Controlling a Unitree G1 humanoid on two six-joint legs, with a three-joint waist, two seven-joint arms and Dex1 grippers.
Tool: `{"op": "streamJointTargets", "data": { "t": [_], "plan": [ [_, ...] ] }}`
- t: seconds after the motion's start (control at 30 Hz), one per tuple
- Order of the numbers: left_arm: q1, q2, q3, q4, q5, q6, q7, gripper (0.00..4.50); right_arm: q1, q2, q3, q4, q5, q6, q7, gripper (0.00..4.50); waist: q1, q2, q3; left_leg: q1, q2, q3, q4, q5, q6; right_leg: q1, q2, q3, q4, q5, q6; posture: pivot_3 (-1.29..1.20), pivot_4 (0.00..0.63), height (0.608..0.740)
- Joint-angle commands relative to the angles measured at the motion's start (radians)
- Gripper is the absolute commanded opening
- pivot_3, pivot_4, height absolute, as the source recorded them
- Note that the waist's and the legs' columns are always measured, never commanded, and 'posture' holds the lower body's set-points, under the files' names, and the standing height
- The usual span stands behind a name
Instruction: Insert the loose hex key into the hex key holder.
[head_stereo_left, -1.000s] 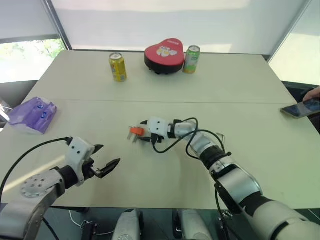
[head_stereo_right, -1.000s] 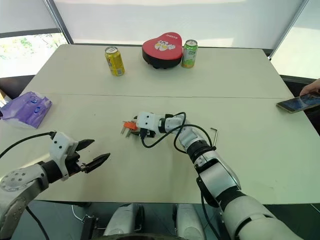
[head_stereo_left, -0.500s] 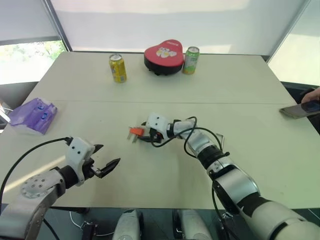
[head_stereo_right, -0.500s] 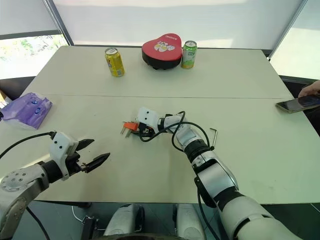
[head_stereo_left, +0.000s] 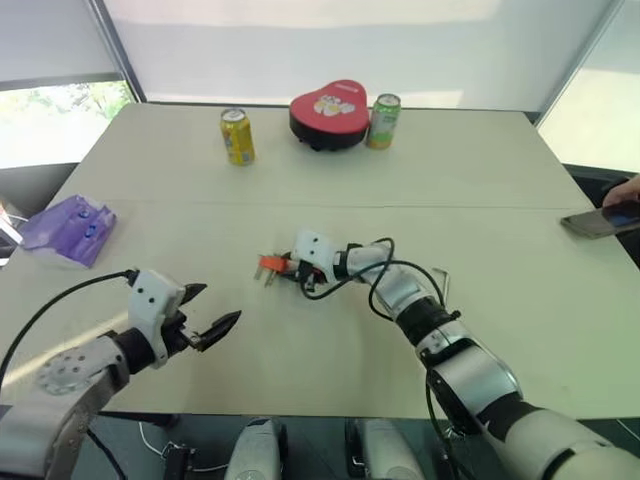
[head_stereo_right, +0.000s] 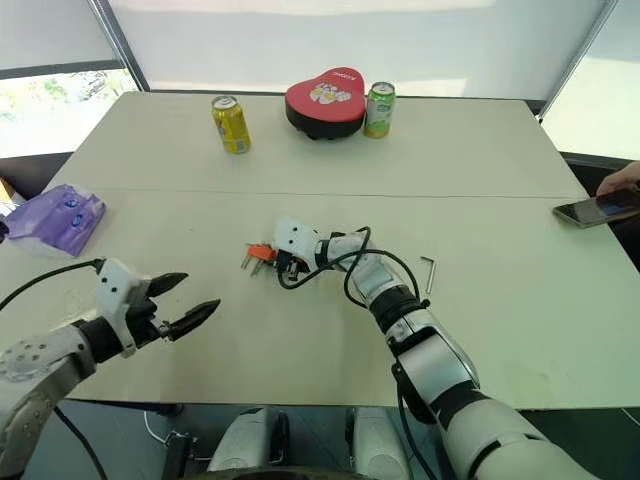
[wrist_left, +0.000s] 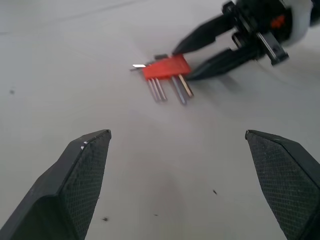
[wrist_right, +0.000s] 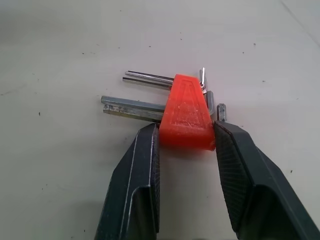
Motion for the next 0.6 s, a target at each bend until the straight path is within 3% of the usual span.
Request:
{"op": "streamJointTargets", "data": {
  "t": [0.03, 0.2, 0.37, 0.6],
  "plan": [
    [-0.117, 0.031, 0.061, 0.020, -0.117, 0.059, -0.010, 4.50, 0.041, -0.133, -0.027, -0.203, -0.087, -0.172, -0.105, 1.00, 0.010, 0.000, 0.001, -0.002, -0.001, 0.000, 0.000, 0.000, 0.000, -0.001, 0.000, 0.000, -0.001, 0.000, 0.000, 0.00, 0.150, 0.740],
    [-0.312, 0.056, 0.021, 0.129, -0.212, 0.131, -0.051, 4.50, 0.047, -0.302, -0.049, -0.351, -0.221, -0.370, -0.254, 1.00, -0.015, -0.001, 0.002, -0.003, -0.006, 0.001, 0.000, 0.000, 0.000, -0.002, -0.001, 0.001, -0.002, 0.000, 0.001, 0.00, 0.150, 0.740],
    [-0.550, 0.020, -0.074, 0.262, -0.279, 0.186, -0.108, 4.50, 0.013, -0.440, -0.094, -0.430, -0.343, -0.535, -0.404, 1.00, -0.012, -0.001, 0.003, -0.002, -0.004, 0.001, -0.002, 0.000, 0.000, -0.003, 0.003, 0.000, -0.001, 0.002, 0.004, 0.00, 0.150, 0.740],
    [-0.786, -0.041, -0.200, 0.413, -0.280, 0.210, -0.218, 4.50, 0.055, -0.534, -0.137, -0.573, -0.381, -0.646, -0.468, 1.00, -0.010, -0.003, 0.004, -0.003, -0.005, 0.002, -0.001, 0.000, 0.000, -0.003, 0.002, 0.001, -0.002, 0.002, 0.005, 0.00, 0.150, 0.740]
  ]
}}
